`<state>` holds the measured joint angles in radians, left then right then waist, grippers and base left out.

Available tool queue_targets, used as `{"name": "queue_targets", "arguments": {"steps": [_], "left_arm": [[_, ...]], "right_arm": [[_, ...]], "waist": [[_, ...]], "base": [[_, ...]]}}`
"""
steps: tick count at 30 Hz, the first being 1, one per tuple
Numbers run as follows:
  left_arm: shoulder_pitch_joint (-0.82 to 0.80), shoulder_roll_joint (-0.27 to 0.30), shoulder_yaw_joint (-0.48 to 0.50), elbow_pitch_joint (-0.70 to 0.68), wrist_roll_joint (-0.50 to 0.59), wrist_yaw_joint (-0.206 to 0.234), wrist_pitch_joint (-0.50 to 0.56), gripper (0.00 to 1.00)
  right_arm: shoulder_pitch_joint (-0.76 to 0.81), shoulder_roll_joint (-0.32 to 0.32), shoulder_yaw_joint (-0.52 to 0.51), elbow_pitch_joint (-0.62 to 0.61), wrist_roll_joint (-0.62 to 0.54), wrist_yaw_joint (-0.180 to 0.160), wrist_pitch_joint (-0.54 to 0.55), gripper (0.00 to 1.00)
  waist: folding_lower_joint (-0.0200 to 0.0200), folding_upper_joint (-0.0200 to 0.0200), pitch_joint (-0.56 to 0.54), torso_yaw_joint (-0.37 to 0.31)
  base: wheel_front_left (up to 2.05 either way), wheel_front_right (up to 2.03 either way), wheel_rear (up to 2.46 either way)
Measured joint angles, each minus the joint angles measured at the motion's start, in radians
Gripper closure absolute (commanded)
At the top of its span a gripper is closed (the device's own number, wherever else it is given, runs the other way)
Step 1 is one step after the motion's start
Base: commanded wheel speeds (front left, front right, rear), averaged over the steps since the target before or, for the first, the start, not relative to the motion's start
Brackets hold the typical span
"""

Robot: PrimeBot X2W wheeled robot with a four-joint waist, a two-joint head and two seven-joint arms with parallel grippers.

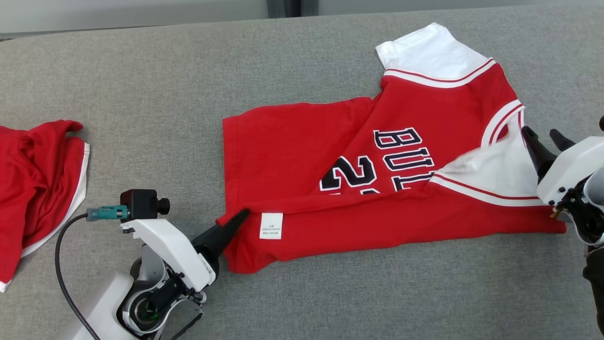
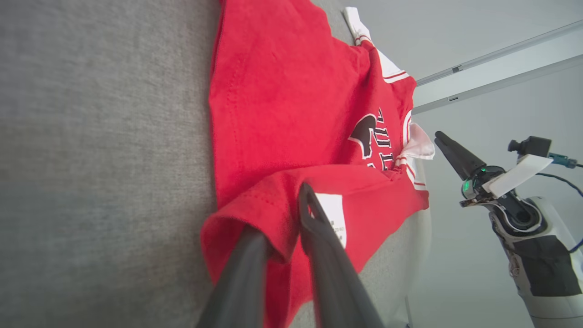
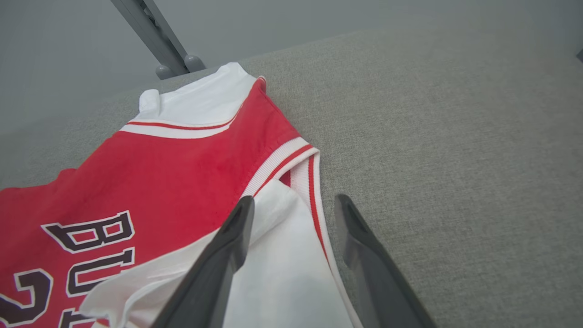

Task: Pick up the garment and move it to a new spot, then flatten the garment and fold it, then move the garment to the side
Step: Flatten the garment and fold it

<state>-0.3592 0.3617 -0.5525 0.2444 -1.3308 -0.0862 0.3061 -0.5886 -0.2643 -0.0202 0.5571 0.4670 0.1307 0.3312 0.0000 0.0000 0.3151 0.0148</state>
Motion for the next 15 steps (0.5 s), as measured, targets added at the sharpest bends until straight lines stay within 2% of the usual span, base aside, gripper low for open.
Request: {"name": "queue_targets", "arguments": {"steps": [8,12,15], "left_arm": [[-0.015,0.004,0.014,0.041,0.028,0.015,-0.043,0.00],[-0.015,0.027,0.016,0.044,0.067,0.021,-0.077,0.00],[-0.017,0.049,0.021,0.043,0.125,0.044,-0.132,0.00]], "right_arm": [[0.001,-0.006,0.009,0.007,-0.005,0.000,-0.102,0.00],[0.021,-0.012,0.032,-0.014,-0.035,0.000,-0.175,0.00],[0.035,-0.010,0.048,-0.047,-0.047,0.000,-0.244,0.00]], "waist": [[0.0000,0.0000,-0.036,-0.005],[0.0000,0.0000,-0.065,-0.010],[0.0000,0.0000,-0.087,-0.016]], "base": [[0.00,0.00,0.00],[0.00,0.00,0.00],[0.00,0.00,0.00]]}}
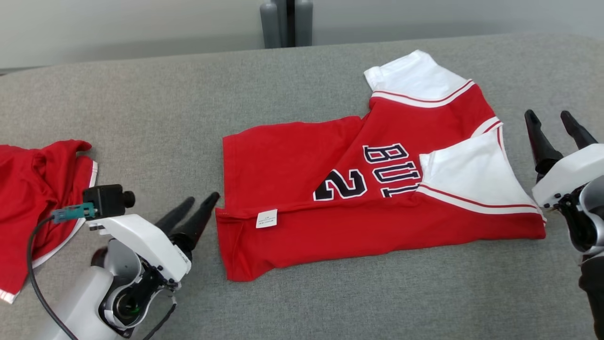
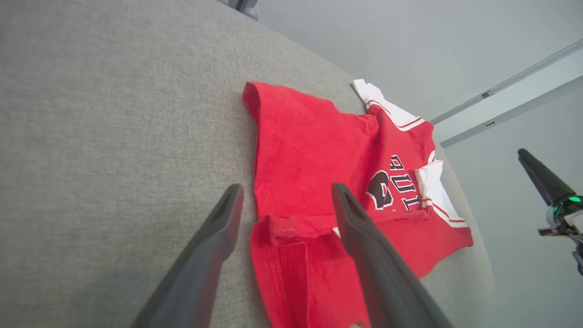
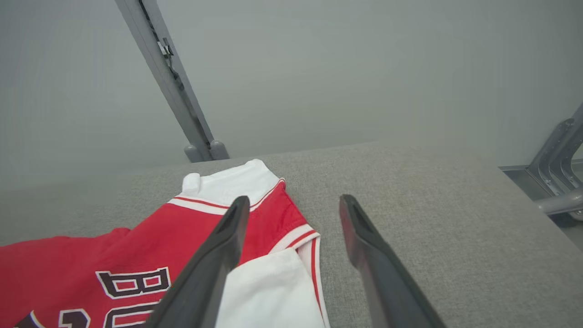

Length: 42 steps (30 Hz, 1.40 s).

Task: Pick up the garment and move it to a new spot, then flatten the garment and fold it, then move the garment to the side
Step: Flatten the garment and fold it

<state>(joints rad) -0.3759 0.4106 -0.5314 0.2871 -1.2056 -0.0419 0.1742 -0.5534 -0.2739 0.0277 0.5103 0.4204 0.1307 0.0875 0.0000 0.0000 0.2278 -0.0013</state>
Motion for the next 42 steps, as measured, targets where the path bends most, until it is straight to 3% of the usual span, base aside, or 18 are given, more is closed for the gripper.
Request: {"name": "queue_targets", "arguments": {"steps": [5,10,12,18,22,25,32,36,42], "left_arm": [[-0.011,0.012,0.016,-0.005,0.109,0.051,-0.139,0.00],[-0.021,-0.016,0.048,-0.005,0.255,0.107,-0.391,0.00],[-0.019,-0.034,0.074,-0.007,0.321,0.134,-0.426,0.00],[0.087,-0.188,0.301,-0.142,0.610,0.171,-0.435,0.00],[0.211,-0.303,0.400,-0.179,0.769,0.142,-0.435,0.00],[0.273,-0.341,0.440,-0.168,0.826,0.108,-0.434,0.00],[0.307,-0.360,0.473,-0.125,0.877,0.046,-0.435,0.00],[0.315,-0.363,0.407,-0.067,0.874,0.010,-0.435,0.00],[0.340,-0.363,0.319,0.061,0.888,-0.001,-0.434,0.00]], "right_arm": [[0.035,0.005,0.021,-0.057,-0.034,0.000,-0.102,0.00],[0.103,0.018,0.041,-0.121,-0.093,0.000,-0.227,0.00],[0.137,0.028,0.042,-0.146,-0.124,0.000,-0.276,0.00],[0.229,0.072,0.029,-0.193,-0.209,0.000,-0.345,0.00],[0.290,0.122,-0.018,-0.222,-0.244,0.000,-0.348,0.00],[0.327,0.149,-0.028,-0.242,-0.257,0.000,-0.349,0.00],[0.349,0.164,-0.050,-0.254,-0.263,0.000,-0.349,0.00],[0.354,0.166,-0.057,-0.241,-0.262,0.000,-0.351,0.00],[0.359,0.177,-0.064,-0.229,-0.252,0.000,-0.352,0.00]], "waist": [[0.0000,0.0000,-0.026,-0.011],[0.0000,0.0000,-0.057,-0.026],[0.0000,0.0000,-0.069,-0.031],[0.0000,0.0000,-0.094,-0.053],[0.0000,0.0000,-0.111,-0.063],[0.0000,0.0000,-0.121,-0.068],[0.0000,0.0000,-0.134,-0.068],[0.0000,0.0000,-0.139,-0.066],[0.0000,0.0000,-0.138,-0.067]], "base": [[0.00,0.00,0.00],[0.00,0.00,0.00],[0.00,0.00,0.00],[0.00,0.00,0.00],[0.00,0.00,0.00],[0.00,0.00,0.00],[0.00,0.00,0.00],[0.00,0.00,0.00],[0.00,0.00,0.00]]}}
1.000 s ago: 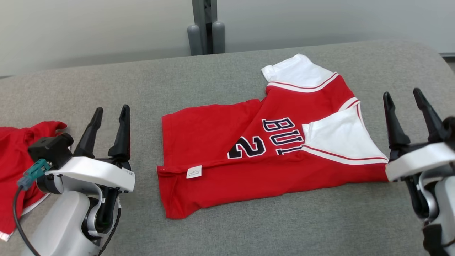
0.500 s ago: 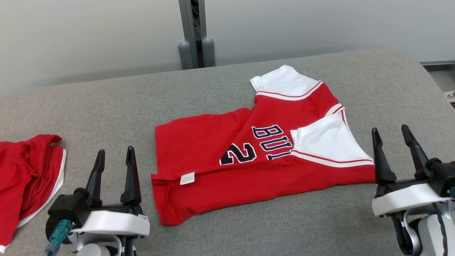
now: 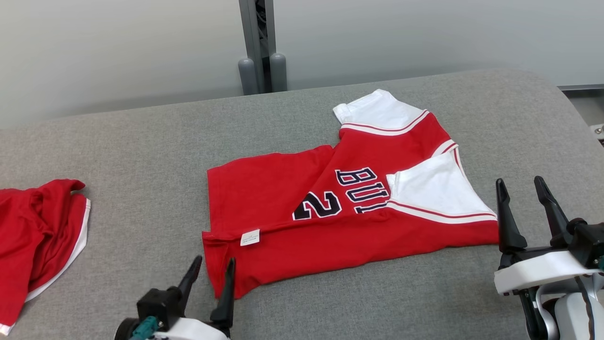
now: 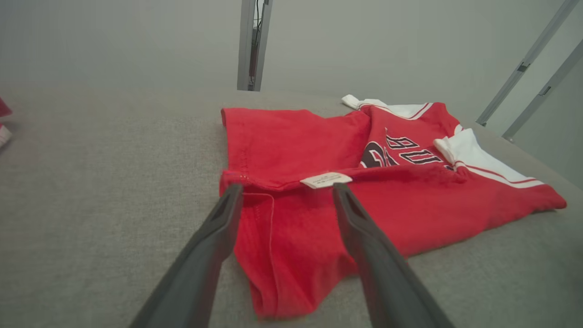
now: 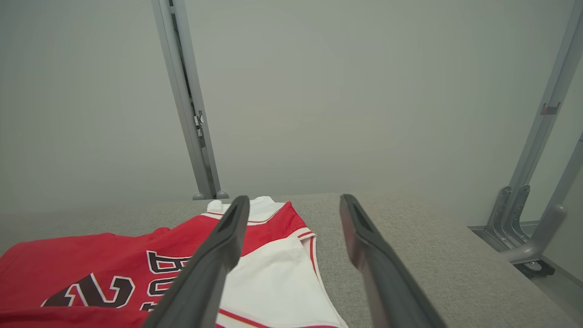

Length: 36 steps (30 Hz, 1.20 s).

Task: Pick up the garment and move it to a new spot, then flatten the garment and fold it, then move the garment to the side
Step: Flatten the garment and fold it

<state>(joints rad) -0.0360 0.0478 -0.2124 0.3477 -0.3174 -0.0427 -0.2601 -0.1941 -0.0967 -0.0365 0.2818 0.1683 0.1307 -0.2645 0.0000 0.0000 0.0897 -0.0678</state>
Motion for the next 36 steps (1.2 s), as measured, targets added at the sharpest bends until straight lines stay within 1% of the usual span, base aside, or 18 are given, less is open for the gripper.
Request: {"name": "queue_targets", "arguments": {"steps": [7,12,16,23,25,28,32,36], "left_arm": [[-0.017,0.000,-0.038,0.118,-0.002,0.019,0.047,0.00],[-0.047,0.000,-0.053,0.180,-0.008,0.048,0.075,0.00],[-0.065,0.001,-0.060,0.216,-0.020,0.068,0.095,0.00],[-0.097,0.001,-0.080,0.253,-0.045,0.078,0.118,0.00],[-0.108,0.003,-0.092,0.264,-0.054,0.069,0.123,1.00],[-0.115,0.002,-0.100,0.272,-0.054,0.060,0.123,1.00],[-0.116,0.007,-0.099,0.271,-0.059,0.060,0.114,1.00],[-0.119,0.033,-0.094,0.255,-0.058,0.067,0.104,1.00]], "right_arm": [[0.000,0.005,-0.012,0.019,0.008,0.000,0.000,0.00],[-0.004,0.007,-0.017,0.022,0.008,0.000,0.000,0.00],[-0.008,0.006,-0.024,0.028,0.009,0.000,0.000,0.00],[-0.022,0.005,-0.048,0.086,0.009,0.000,0.000,0.00],[-0.024,0.006,-0.054,0.115,0.009,0.000,0.000,0.00],[-0.028,0.008,-0.064,0.150,0.010,0.000,0.000,0.00],[-0.034,0.013,-0.092,0.215,0.023,0.000,0.000,0.00],[-0.045,0.018,-0.121,0.286,0.046,0.000,0.000,0.00]], "waist": [[0.0000,0.0000,0.013,-0.002],[0.0001,0.0000,0.022,-0.006],[0.0000,0.0000,0.029,-0.010],[0.0000,0.0000,0.039,-0.013],[0.0000,0.0000,0.041,-0.012],[0.0000,0.0000,0.042,-0.010],[0.0000,0.0000,0.039,-0.004],[0.0000,0.0000,0.034,0.003]], "base": [[0.00,0.00,0.00],[0.00,0.00,0.00],[0.00,0.00,0.00],[0.00,0.00,0.00],[0.00,0.00,0.00],[0.00,0.00,0.00],[0.00,0.00,0.00],[0.00,0.00,0.00]]}}
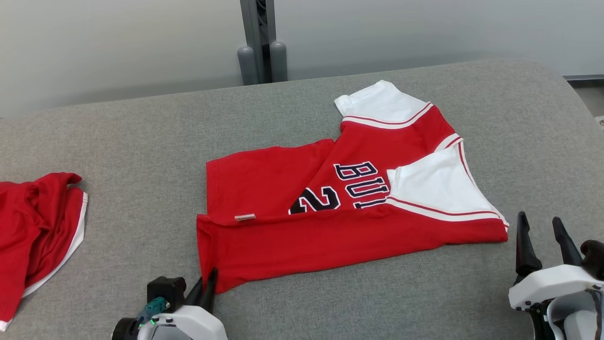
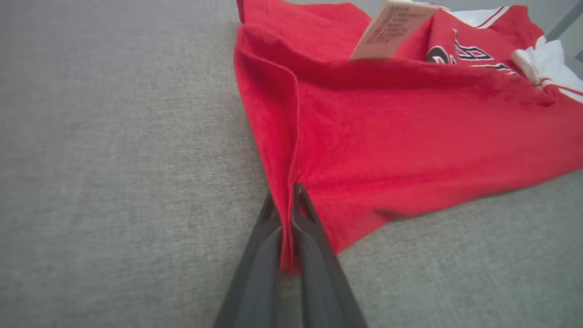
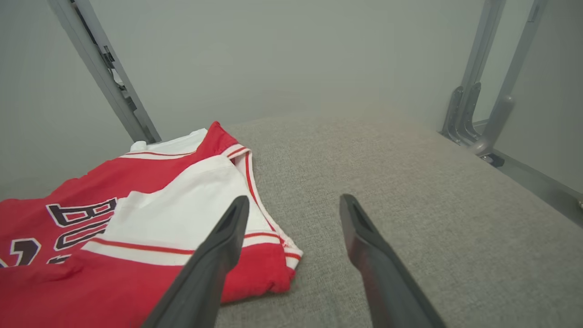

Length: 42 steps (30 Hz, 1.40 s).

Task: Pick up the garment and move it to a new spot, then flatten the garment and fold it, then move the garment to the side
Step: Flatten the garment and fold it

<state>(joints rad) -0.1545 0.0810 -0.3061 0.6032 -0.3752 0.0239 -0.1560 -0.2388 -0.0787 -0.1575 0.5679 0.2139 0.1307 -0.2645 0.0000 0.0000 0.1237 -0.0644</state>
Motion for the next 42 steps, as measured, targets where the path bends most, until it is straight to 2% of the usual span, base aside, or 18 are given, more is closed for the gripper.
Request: {"name": "queue_targets", "arguments": {"steps": [6,14,25,26,27,37,42], "left_arm": [[-0.015,0.028,-0.003,-0.042,0.007,0.003,0.001,1.00],[-0.012,0.035,-0.022,-0.083,0.007,0.002,0.033,1.00],[-0.003,0.044,-0.042,-0.127,0.007,0.002,0.060,1.00],[-0.001,0.047,-0.043,-0.130,0.007,0.002,0.063,1.00],[0.000,0.049,-0.044,-0.133,0.007,0.003,0.064,1.00],[0.004,0.079,-0.063,-0.139,0.023,0.011,0.069,1.00],[0.009,0.098,-0.087,-0.133,0.034,-0.002,0.093,1.00]], "right_arm": [[-0.030,0.005,-0.027,0.129,0.039,0.000,0.000,0.00],[-0.094,0.011,0.010,0.283,0.118,0.000,0.020,0.00],[-0.188,-0.019,0.077,0.415,0.214,0.000,0.029,0.00],[-0.193,-0.020,0.093,0.419,0.225,0.000,0.036,0.60],[-0.198,-0.023,0.113,0.420,0.228,0.000,0.035,1.00],[-0.207,-0.066,0.221,0.418,0.289,0.000,0.029,1.00],[-0.198,-0.103,0.233,0.420,0.309,0.001,0.076,1.00]], "waist": [[0.0000,0.0000,-0.003,0.014],[0.0000,0.0000,0.002,0.030],[0.0000,0.0000,0.019,0.053],[0.0000,0.0000,0.020,0.055],[0.0000,0.0000,0.021,0.056],[0.0000,0.0000,0.003,0.046],[0.0000,0.0000,-0.029,0.036]], "base": [[0.00,0.00,0.00],[0.00,0.00,0.00],[0.00,0.00,0.00],[0.00,0.00,0.00],[0.00,0.00,0.00],[0.00,0.00,0.00],[0.00,0.00,0.00]]}}
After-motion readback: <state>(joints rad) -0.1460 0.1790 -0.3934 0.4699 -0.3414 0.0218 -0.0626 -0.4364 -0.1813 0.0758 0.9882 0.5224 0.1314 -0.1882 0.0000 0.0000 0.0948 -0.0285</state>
